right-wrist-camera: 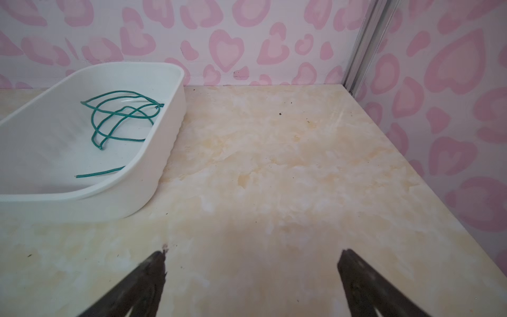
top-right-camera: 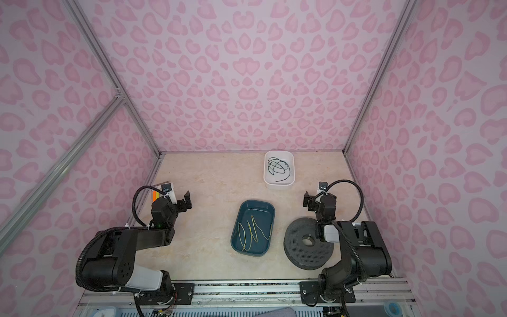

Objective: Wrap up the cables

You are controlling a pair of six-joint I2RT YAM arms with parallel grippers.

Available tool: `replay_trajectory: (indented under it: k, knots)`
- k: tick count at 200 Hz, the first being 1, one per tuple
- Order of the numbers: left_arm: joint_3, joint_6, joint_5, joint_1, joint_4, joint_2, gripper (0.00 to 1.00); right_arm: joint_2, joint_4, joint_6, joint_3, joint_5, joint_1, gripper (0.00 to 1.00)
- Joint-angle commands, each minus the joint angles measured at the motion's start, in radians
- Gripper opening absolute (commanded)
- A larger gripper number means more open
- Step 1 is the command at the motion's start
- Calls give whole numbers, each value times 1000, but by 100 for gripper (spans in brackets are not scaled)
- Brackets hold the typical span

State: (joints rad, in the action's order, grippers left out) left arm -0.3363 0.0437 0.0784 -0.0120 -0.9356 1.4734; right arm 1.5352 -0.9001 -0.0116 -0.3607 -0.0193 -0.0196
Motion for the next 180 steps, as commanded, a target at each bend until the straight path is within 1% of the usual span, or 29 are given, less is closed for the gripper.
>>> replay_trajectory:
  k: [1,28,50,180]
  knots:
    - [-4,1,-5,-1,-22,0,98,5,-40,-4,3,4,1,100]
    - [-4,1,-4,-1,-20,-1,98,4,-40,-1,4,11,4,100]
    - [-3,2,-3,-1,-20,-1,98,3,-38,12,4,49,25,100]
    - [-3,2,-5,0,-21,-1,98,1,-34,2,2,62,25,100]
